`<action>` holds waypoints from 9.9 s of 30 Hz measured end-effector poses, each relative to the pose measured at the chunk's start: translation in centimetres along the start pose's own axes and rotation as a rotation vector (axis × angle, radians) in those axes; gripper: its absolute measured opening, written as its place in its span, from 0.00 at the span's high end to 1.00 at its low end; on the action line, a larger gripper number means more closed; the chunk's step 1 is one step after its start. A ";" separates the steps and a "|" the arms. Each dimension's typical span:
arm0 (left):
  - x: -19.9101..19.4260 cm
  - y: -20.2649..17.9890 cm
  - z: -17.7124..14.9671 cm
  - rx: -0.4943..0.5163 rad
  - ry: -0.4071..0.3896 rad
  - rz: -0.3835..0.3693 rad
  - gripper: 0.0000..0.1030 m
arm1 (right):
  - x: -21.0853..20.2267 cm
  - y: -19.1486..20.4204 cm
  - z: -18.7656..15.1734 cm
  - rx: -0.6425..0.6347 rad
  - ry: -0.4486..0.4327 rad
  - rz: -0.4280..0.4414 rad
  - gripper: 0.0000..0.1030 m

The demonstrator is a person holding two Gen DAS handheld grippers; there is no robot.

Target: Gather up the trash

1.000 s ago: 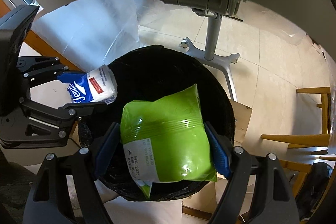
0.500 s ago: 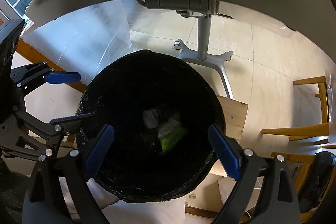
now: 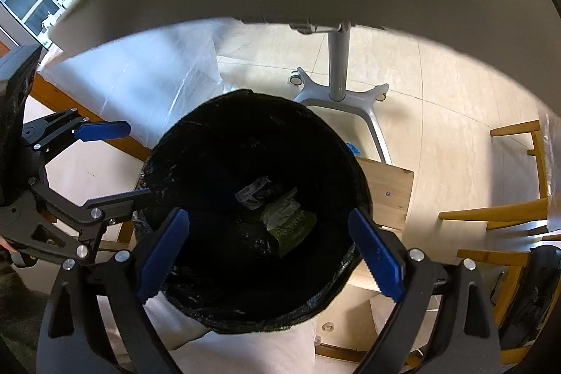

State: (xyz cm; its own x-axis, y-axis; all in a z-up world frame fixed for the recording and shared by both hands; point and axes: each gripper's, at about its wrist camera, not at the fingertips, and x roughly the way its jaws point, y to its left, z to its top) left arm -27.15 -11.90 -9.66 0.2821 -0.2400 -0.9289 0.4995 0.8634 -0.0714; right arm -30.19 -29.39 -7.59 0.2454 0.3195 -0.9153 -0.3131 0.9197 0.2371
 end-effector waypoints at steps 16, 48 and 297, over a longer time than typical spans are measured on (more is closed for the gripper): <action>-16.5 3.0 5.3 -0.031 -0.420 0.142 0.02 | -15.1 -2.4 6.1 0.180 -0.376 -0.128 0.05; -6.2 11.8 18.2 -0.179 -0.272 0.046 0.43 | -6.6 -4.7 16.3 0.292 -0.295 -0.156 0.45; -4.2 5.9 19.2 0.025 -0.182 -0.274 0.02 | -7.5 -7.6 22.5 0.095 -0.266 -0.101 0.04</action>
State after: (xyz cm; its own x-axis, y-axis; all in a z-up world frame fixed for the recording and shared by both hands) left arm -9.64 -14.30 0.80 0.2752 -0.5397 -0.7956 0.5964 0.7449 -0.2990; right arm -9.05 -33.64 4.82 0.5064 0.2624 -0.8214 -0.1907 0.9631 0.1901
